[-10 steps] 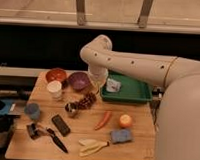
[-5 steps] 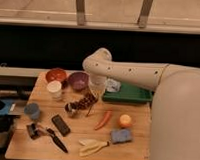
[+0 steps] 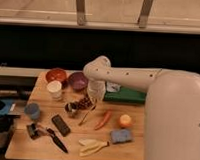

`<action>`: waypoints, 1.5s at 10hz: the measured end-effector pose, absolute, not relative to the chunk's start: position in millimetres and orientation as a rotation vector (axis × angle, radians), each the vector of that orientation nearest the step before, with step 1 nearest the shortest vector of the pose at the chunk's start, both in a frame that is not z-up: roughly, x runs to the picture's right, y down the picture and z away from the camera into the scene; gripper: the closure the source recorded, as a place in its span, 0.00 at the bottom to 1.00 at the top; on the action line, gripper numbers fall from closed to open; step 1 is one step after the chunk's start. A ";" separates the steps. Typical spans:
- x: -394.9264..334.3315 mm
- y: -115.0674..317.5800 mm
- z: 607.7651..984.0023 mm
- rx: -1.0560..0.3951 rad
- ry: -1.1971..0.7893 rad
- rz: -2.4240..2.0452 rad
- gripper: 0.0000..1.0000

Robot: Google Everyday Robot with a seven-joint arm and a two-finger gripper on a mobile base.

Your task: Place fork in table surface

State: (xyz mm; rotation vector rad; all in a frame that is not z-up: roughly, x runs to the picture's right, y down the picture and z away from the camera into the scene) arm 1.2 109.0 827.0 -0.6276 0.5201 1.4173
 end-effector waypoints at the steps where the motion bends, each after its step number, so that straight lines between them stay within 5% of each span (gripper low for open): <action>1: 0.0 112.7 829.0 -0.647 0.526 1.416 1.00; 9: -12.3 144.5 847.5 -0.776 0.560 1.399 0.25; 15: -13.9 145.5 847.5 -0.773 0.563 1.400 0.20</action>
